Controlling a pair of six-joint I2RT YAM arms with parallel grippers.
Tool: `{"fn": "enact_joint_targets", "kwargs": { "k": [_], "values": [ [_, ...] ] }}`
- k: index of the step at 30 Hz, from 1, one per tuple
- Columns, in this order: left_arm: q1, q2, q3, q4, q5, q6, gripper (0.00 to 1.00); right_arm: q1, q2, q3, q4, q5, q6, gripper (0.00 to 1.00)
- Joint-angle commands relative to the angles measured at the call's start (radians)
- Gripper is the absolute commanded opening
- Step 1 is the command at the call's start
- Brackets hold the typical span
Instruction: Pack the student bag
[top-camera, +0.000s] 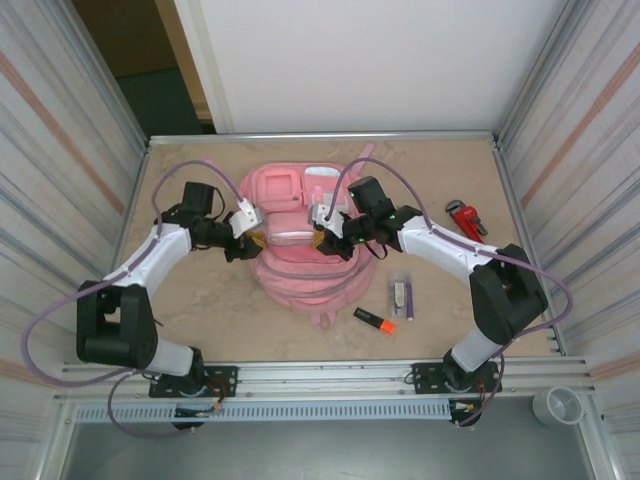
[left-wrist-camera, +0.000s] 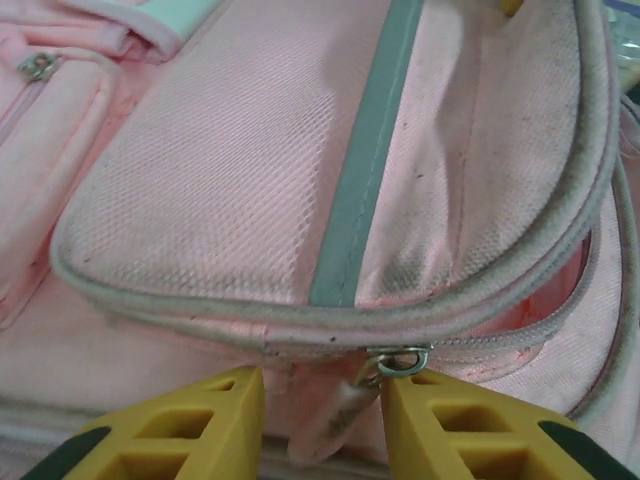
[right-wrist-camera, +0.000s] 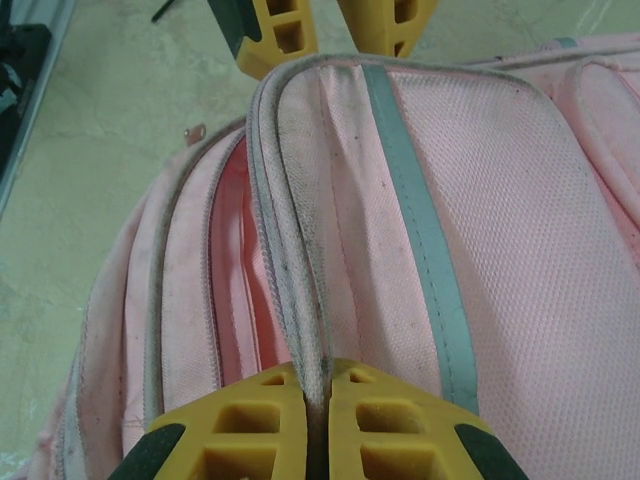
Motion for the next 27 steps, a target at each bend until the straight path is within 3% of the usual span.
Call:
{"fn": "enact_joint_targets", "kwargs": {
  "k": [1, 8, 11, 20, 27],
  "values": [
    [0.004, 0.025, 0.021, -0.059, 0.119, 0.103, 0.31, 0.004, 0.013, 0.043, 0.010, -0.048, -0.016, 0.00],
    [0.001, 0.076, 0.037, -0.059, 0.084, 0.083, 0.13, 0.006, 0.030, 0.063, -0.002, -0.046, -0.019, 0.00],
    [0.001, 0.077, 0.040, -0.041, 0.034, 0.047, 0.00, 0.004, 0.023, 0.057, -0.004, -0.037, -0.024, 0.00],
    [0.006, 0.034, 0.027, 0.059, -0.116, -0.106, 0.00, 0.006, -0.006, 0.017, -0.017, -0.017, -0.092, 0.00],
    [0.026, 0.079, 0.064, 0.078, -0.152, -0.222, 0.00, 0.020, -0.018, 0.006, -0.019, 0.000, -0.123, 0.00]
  ]
}}
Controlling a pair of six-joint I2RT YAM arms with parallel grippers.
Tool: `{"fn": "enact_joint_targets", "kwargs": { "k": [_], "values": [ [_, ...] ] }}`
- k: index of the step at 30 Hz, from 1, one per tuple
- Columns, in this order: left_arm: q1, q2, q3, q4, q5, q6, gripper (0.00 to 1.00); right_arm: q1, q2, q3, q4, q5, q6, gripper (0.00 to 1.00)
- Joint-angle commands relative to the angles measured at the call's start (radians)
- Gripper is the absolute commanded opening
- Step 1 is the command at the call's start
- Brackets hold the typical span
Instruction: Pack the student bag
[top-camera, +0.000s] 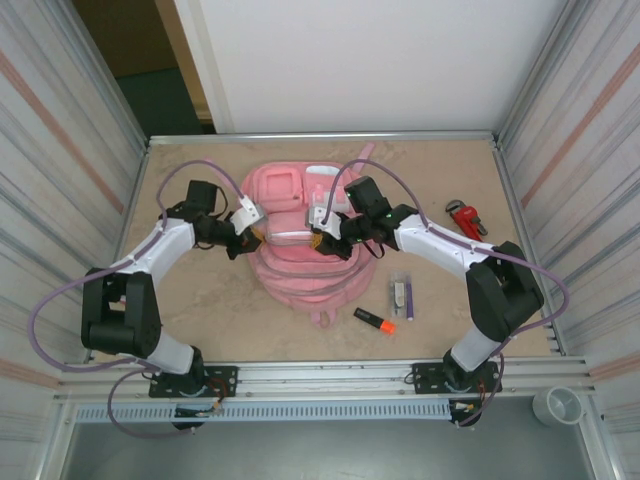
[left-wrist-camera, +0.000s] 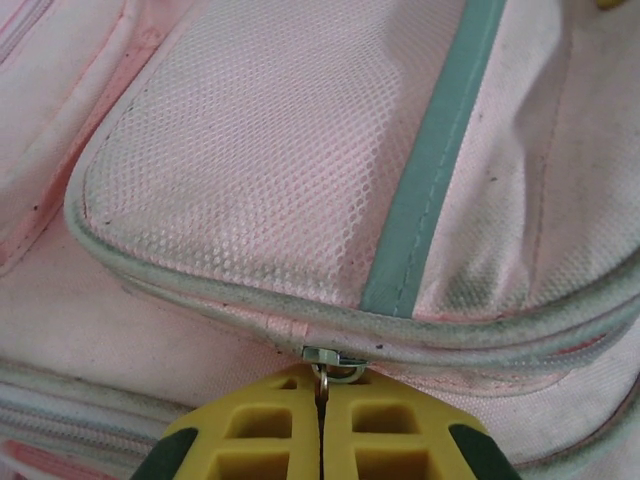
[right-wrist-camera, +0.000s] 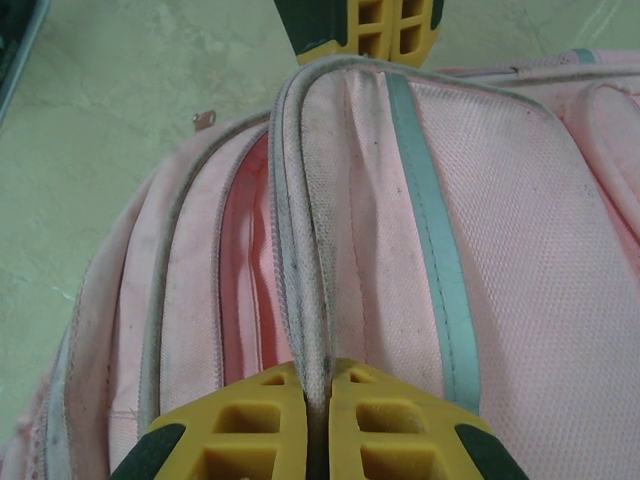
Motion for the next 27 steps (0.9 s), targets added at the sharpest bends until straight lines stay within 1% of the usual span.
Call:
{"fn": "enact_joint_targets", "kwargs": {
  "k": [1, 3, 4, 6, 8, 10, 11, 12, 13, 14, 17, 20, 23, 27],
  "values": [
    [0.021, 0.041, 0.048, 0.050, -0.108, -0.082, 0.00, 0.006, -0.047, -0.023, 0.021, -0.042, -0.029, 0.00],
    [0.021, 0.073, 0.059, 0.033, -0.157, -0.088, 0.00, -0.002, -0.068, -0.042, 0.072, -0.081, -0.002, 0.00],
    [0.021, 0.085, 0.069, 0.013, -0.163, -0.083, 0.00, -0.008, -0.077, -0.052, 0.112, -0.090, 0.029, 0.00],
    [0.021, 0.079, 0.073, -0.003, -0.127, -0.076, 0.00, -0.018, -0.087, -0.057, 0.162, -0.100, 0.075, 0.00],
    [0.021, 0.038, 0.058, -0.004, -0.040, -0.045, 0.15, -0.020, -0.085, -0.043, 0.187, -0.081, 0.118, 0.00],
    [0.021, -0.029, 0.031, 0.014, 0.026, -0.018, 0.38, -0.017, -0.071, -0.004, 0.158, -0.081, 0.130, 0.00],
    [0.021, -0.062, 0.017, 0.025, 0.039, -0.005, 0.45, -0.017, -0.061, 0.014, 0.144, -0.080, 0.138, 0.00],
    [0.021, -0.100, 0.000, 0.034, 0.050, 0.016, 0.59, -0.017, -0.053, 0.035, 0.123, -0.081, 0.136, 0.00],
    [0.021, -0.132, -0.013, 0.042, 0.058, 0.038, 0.64, -0.015, -0.045, 0.051, 0.104, -0.084, 0.130, 0.00],
    [0.021, -0.166, -0.025, 0.042, 0.068, 0.061, 0.67, -0.012, -0.036, 0.065, 0.085, -0.086, 0.116, 0.00],
    [0.008, -0.241, -0.043, 0.055, 0.105, 0.122, 0.72, 0.005, -0.018, 0.105, 0.018, -0.098, 0.049, 0.00],
    [-0.060, -0.272, -0.050, 0.099, 0.080, 0.186, 0.74, 0.012, 0.010, 0.163, -0.058, -0.129, 0.008, 0.00],
    [-0.117, -0.250, -0.031, 0.150, 0.040, 0.225, 0.75, 0.013, 0.034, 0.217, -0.109, -0.152, -0.013, 0.00],
    [-0.135, -0.172, 0.037, 0.120, 0.090, 0.257, 0.74, 0.012, 0.047, 0.247, -0.108, -0.165, -0.004, 0.00]
  ]
}}
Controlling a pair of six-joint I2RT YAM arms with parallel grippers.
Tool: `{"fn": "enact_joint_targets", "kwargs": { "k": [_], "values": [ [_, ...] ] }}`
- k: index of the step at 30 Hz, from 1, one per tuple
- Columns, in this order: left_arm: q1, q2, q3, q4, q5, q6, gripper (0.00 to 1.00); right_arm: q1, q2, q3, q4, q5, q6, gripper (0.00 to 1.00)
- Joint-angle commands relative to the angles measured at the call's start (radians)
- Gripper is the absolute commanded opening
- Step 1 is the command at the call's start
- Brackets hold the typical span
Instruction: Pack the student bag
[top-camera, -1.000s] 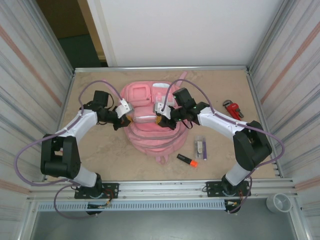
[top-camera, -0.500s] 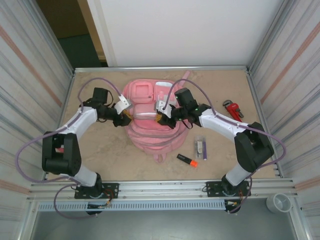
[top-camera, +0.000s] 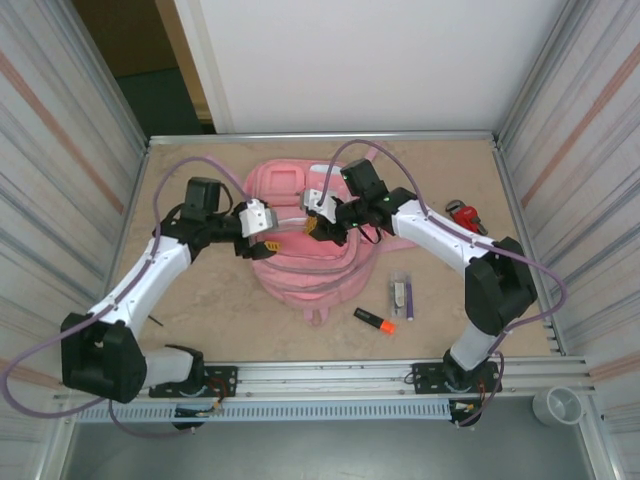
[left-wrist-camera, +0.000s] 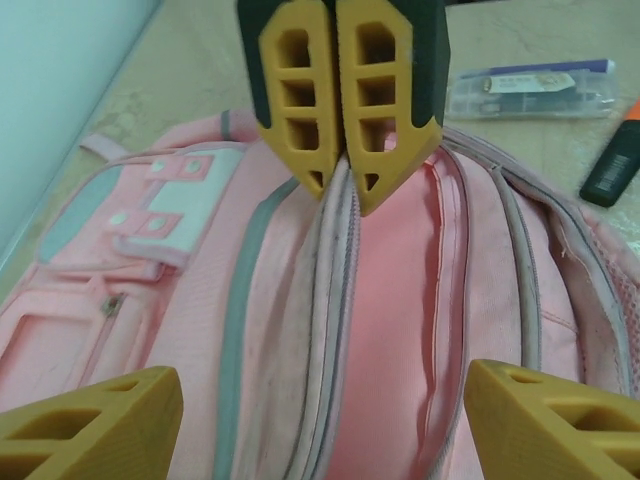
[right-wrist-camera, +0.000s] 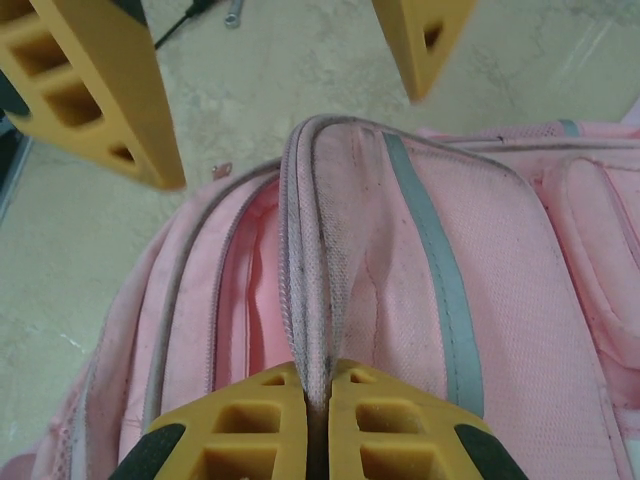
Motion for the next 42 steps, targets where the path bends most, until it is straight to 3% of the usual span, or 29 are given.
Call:
{"fn": "enact_joint_targets", "kwargs": {
  "k": [1, 5, 9, 11, 13, 15, 16, 17, 18, 21, 25, 30, 34, 42],
  "values": [
    [-0.005, 0.055, 0.056, 0.006, 0.048, 0.066, 0.74, 0.020, -0.002, 0.062, 0.011, -0.118, -0.026, 0.00],
    [-0.025, 0.116, 0.061, 0.044, 0.065, 0.066, 0.64, 0.020, 0.001, 0.062, 0.044, -0.123, 0.004, 0.00],
    [-0.037, 0.177, 0.066, 0.132, 0.056, -0.010, 0.37, 0.019, 0.004, 0.061, 0.068, -0.110, 0.055, 0.01],
    [-0.050, 0.192, 0.087, 0.130, 0.040, -0.053, 0.14, 0.015, -0.001, 0.059, 0.068, -0.035, 0.130, 0.08],
    [-0.052, 0.191, 0.100, 0.122, 0.002, -0.117, 0.01, 0.009, -0.027, 0.051, 0.056, 0.089, 0.253, 0.21],
    [-0.050, 0.176, 0.109, 0.103, -0.076, -0.176, 0.00, -0.005, -0.082, 0.009, 0.052, 0.231, 0.447, 0.39],
    [-0.048, 0.164, 0.106, 0.102, -0.119, -0.219, 0.00, -0.019, -0.125, -0.034, 0.047, 0.279, 0.553, 0.56],
    [-0.048, 0.153, 0.103, 0.102, -0.164, -0.260, 0.00, -0.030, -0.174, -0.080, 0.034, 0.312, 0.644, 0.67],
    [-0.048, 0.141, 0.097, 0.102, -0.194, -0.293, 0.00, -0.038, -0.224, -0.126, 0.021, 0.345, 0.704, 0.70],
    [-0.049, 0.094, 0.072, 0.117, -0.275, -0.438, 0.00, -0.036, -0.396, -0.260, -0.098, 0.616, 0.908, 0.79],
    [-0.048, 0.068, 0.065, 0.092, -0.337, -0.574, 0.00, -0.026, -0.527, -0.360, -0.380, 0.844, 1.139, 0.77],
    [-0.054, 0.071, 0.057, 0.109, -0.353, -0.602, 0.00, 0.028, -0.563, -0.448, -0.522, 0.874, 1.328, 0.68],
    [-0.056, 0.070, 0.052, 0.122, -0.339, -0.622, 0.00, 0.057, -0.515, -0.519, -0.490, 0.881, 1.406, 0.70],
    [-0.074, 0.062, 0.048, 0.128, -0.332, -0.623, 0.00, 0.042, -0.365, -0.565, -0.332, 0.867, 1.383, 0.70]
  ]
}}
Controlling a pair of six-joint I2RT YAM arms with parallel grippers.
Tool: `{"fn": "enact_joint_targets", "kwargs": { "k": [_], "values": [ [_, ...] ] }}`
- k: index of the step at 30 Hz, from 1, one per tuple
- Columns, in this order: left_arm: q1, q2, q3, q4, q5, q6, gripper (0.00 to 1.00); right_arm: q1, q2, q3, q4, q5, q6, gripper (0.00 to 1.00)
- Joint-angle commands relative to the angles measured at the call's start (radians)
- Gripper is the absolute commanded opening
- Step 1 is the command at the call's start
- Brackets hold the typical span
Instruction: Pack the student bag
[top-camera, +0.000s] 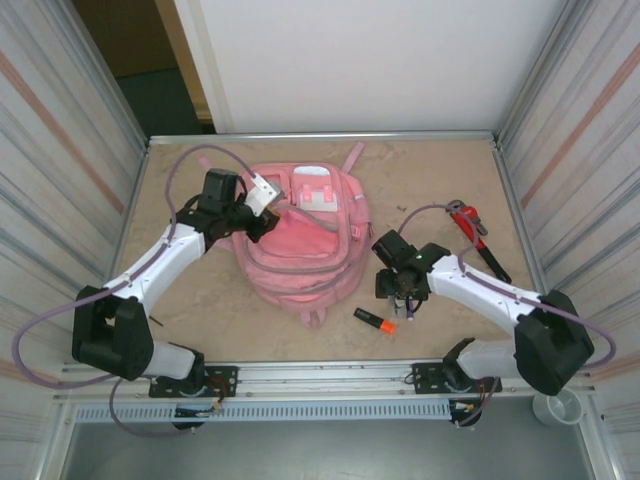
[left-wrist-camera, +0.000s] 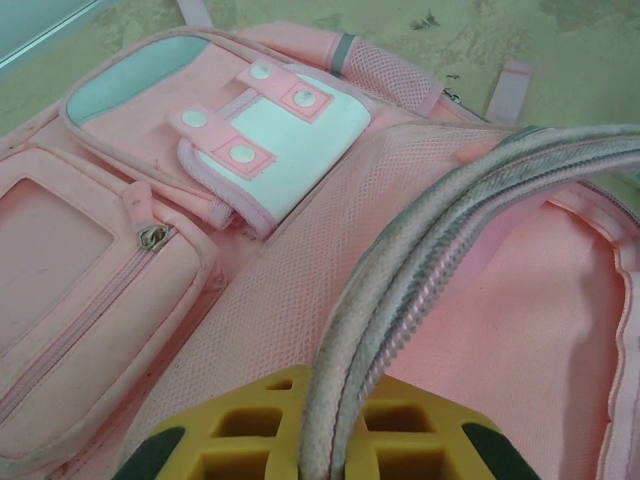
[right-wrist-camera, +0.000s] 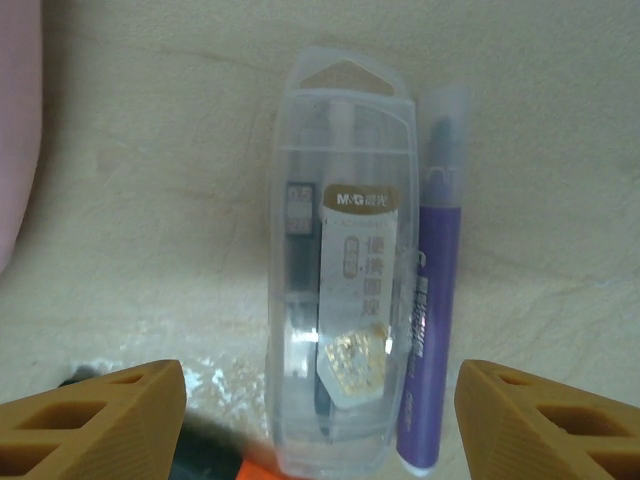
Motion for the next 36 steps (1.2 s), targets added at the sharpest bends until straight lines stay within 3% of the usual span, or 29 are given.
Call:
{"fn": "enact_joint_targets", "kwargs": {
  "k": [1, 7, 14, 24, 36],
  "values": [
    [-0.007, -0.043, -0.007, 0.031, -0.014, -0.034, 0.00, -0.010, 0.040, -0.013, 0.079, 0.017, 0.022, 0.69],
    [-0.018, -0.038, -0.004, 0.022, -0.018, -0.027, 0.00, -0.010, 0.122, -0.012, 0.121, 0.025, 0.013, 0.66],
    [-0.020, -0.035, -0.001, 0.016, -0.025, -0.020, 0.00, 0.003, 0.111, -0.019, 0.099, 0.100, 0.014, 0.69],
    [-0.028, -0.029, 0.003, 0.002, -0.035, -0.012, 0.00, -0.019, 0.144, -0.050, 0.161, 0.048, -0.004, 0.66],
    [-0.035, -0.021, 0.012, -0.022, -0.055, 0.006, 0.00, 0.037, 0.194, -0.013, 0.145, 0.066, -0.001, 0.63]
  ]
}}
